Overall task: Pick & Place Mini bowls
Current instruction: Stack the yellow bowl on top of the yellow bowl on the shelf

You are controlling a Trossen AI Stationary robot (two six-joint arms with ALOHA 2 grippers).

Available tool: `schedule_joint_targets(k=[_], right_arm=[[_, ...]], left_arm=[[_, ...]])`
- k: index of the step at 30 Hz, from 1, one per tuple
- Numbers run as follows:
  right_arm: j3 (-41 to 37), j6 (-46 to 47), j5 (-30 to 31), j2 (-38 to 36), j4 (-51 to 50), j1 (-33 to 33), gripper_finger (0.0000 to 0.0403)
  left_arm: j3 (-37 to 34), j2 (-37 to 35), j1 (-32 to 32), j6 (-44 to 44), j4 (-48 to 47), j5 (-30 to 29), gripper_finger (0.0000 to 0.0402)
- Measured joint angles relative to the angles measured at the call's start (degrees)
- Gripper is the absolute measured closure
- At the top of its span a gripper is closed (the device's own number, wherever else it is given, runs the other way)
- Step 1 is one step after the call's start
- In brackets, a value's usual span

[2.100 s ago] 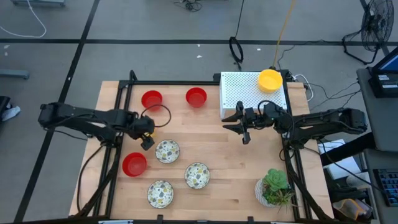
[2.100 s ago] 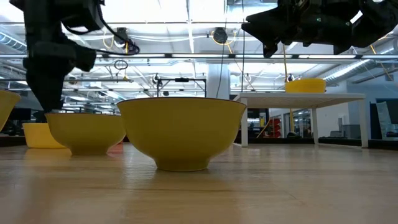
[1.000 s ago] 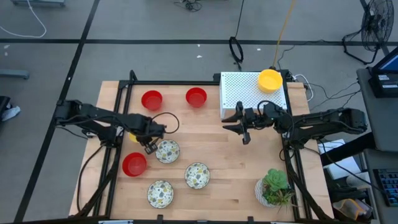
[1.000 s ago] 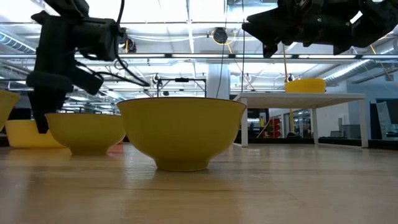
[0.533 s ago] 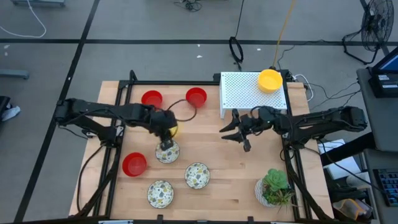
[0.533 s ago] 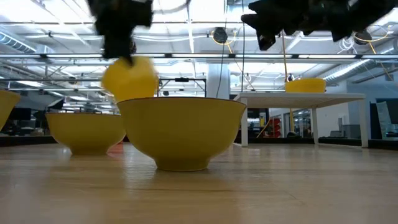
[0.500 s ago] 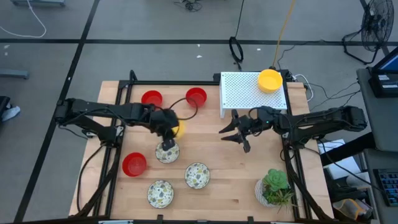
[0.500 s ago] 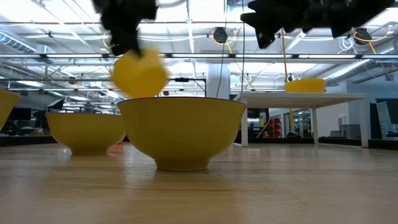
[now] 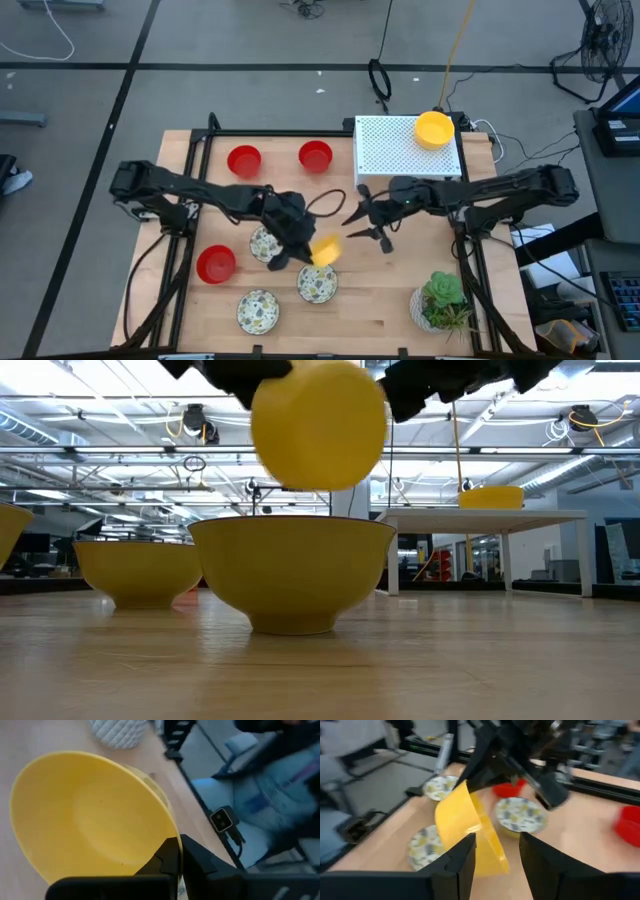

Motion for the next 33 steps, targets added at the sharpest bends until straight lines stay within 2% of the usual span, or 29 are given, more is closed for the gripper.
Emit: schedule_joint_targets(k=[5,8,12,15,21,24,29,33], right_arm=[[-0.03,0.77,-6.58,5.09,2.84,0.07,0.0261],[-0.03,1.81,-10.07,8.59,6.42,0.00,0.0261],[-0.04,2.00,-19.97,12.37,12.00,0.03,0.0261],[0.01,2.20,-24.79,14.59,16.49,0.36,0.0261],[-0.03,3.67,-25.39,15.48,18.25,0.63,0.0271],[-0.03,3.61,-25.39,15.50,18.25,0.59,0.0302],[-0.03,3.97,-26.92,15.45,17.99,0.70,0.0384],[-0.09,4.91,-27.05,15.50,17.09,0.76,0.0392]], left_arm=[[0.00,0.89,-0.04,9.78,3.06,1.65,0.0396],[-0.06,0.89,-0.04,12.75,3.01,2.41,0.0388],[-0.11,0.88,-0.03,15.88,2.97,3.57,0.0392],[-0.05,0.88,0.21,18.78,2.50,2.96,0.0396],[0.00,0.82,0.16,21.18,0.61,2.60,0.0385],[0.00,0.84,0.16,21.50,0.57,2.57,0.0394],[0.00,0.84,-0.02,18.29,1.23,2.45,0.0388],[0.00,0.82,-0.08,12.90,3.59,1.89,0.0348]])
